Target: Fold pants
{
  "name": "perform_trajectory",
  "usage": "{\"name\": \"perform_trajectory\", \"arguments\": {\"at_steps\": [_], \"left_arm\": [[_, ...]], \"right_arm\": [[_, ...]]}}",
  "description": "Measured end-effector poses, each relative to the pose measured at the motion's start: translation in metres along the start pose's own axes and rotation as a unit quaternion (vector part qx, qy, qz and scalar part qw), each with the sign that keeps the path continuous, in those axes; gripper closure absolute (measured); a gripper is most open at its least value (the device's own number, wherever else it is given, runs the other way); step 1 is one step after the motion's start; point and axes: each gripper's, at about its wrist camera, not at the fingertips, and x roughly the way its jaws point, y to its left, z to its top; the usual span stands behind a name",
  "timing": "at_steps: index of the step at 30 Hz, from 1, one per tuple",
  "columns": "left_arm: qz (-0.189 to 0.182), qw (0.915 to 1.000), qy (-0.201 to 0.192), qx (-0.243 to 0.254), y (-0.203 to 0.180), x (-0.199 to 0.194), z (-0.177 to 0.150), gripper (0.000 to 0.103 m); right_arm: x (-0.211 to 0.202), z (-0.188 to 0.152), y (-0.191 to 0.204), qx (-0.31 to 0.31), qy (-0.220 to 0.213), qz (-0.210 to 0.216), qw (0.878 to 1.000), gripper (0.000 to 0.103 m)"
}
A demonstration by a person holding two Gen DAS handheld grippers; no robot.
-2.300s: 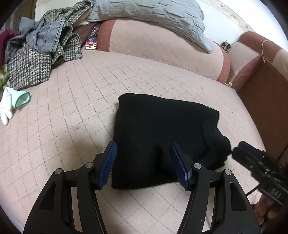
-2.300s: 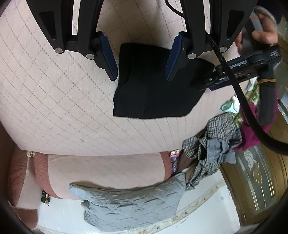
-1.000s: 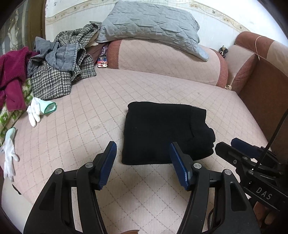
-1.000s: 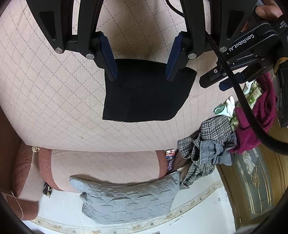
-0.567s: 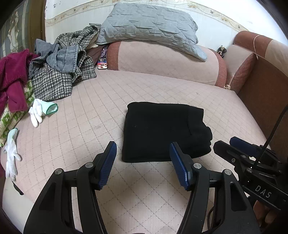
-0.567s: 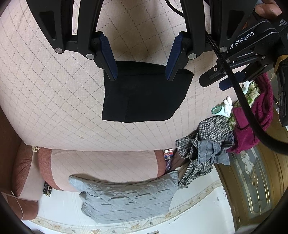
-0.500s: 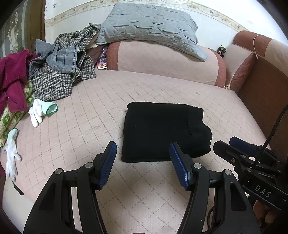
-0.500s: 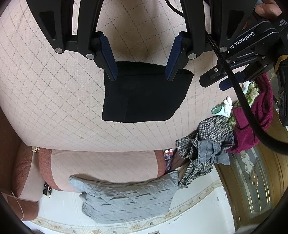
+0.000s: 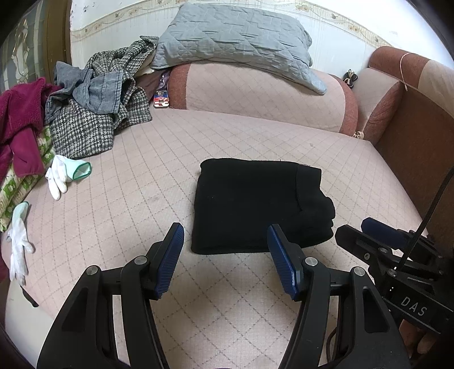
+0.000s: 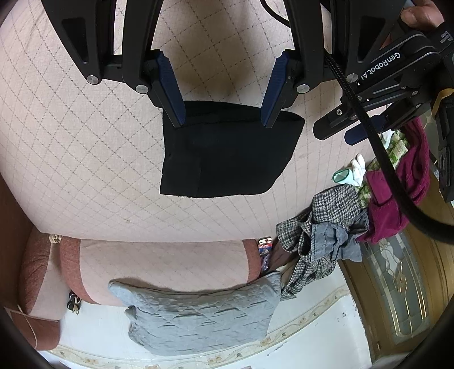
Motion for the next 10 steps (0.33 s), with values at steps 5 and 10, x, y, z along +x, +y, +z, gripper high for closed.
{"name": "perform_trajectory", "arguments": {"at_steps": [5, 10], "left_arm": [[-0.002, 0.9999, -0.015, 0.007, -0.0014, -0.0026, -0.0050, 0.042], [-0.006, 1.0000, -0.006, 0.004, -0.0010, -0.0039, -0.0078, 0.042]], "right_arm": [[0.0009, -0.0032, 0.0006, 0.002, 0.003, 0.001, 1.000, 0.050], [0.0018, -0.0088, 0.0012, 0.004, 0.008, 0.001, 1.000, 0.050]]}}
